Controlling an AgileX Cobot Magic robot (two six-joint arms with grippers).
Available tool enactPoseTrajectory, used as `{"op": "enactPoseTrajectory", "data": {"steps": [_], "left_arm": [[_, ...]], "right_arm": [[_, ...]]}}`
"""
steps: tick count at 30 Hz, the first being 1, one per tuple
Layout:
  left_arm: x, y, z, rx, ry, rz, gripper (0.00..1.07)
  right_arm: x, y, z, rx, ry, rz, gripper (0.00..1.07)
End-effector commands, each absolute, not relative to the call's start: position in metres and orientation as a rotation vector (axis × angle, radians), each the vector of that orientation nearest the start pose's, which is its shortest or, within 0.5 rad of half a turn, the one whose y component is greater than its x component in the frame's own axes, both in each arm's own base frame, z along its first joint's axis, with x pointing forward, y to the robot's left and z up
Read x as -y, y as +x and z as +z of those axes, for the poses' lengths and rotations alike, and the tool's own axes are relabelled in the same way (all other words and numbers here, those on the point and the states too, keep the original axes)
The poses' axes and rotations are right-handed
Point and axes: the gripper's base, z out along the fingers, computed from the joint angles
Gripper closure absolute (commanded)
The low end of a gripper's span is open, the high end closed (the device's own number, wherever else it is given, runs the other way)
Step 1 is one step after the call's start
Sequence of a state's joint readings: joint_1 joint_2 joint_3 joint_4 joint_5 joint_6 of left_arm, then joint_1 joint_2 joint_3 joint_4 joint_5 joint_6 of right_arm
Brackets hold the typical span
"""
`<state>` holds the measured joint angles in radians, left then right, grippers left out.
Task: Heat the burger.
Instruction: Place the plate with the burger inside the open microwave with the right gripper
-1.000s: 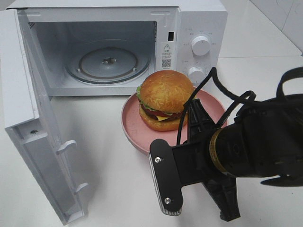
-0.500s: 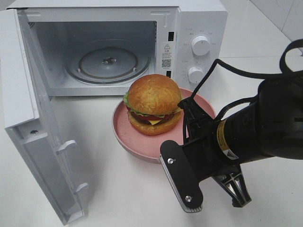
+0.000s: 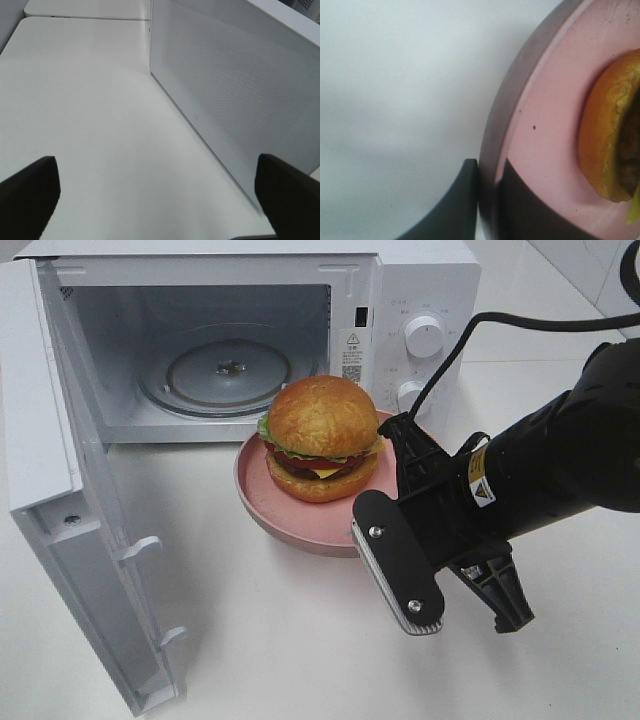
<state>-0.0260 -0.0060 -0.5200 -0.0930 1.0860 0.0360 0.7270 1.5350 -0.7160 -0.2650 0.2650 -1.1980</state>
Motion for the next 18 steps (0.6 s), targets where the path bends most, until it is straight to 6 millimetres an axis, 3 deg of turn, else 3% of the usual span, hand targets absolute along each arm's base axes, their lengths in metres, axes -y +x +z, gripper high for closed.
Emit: {"op": "enactPoseTrajectory", "data": {"steps": [1, 18], "left_arm": [[0.0075, -0.0116, 0.281, -2.013, 0.06, -0.11, 0.09], [0.0075, -0.0116, 0.281, -2.013, 0.06, -0.11, 0.09]], "right_arm": [[-0.184, 0.2202, 0.1894, -1.157, -2.242, -0.383, 1.07], [-0.1896, 0.2233, 0.1945, -1.064, -2.21, -0.403, 1.07]]}}
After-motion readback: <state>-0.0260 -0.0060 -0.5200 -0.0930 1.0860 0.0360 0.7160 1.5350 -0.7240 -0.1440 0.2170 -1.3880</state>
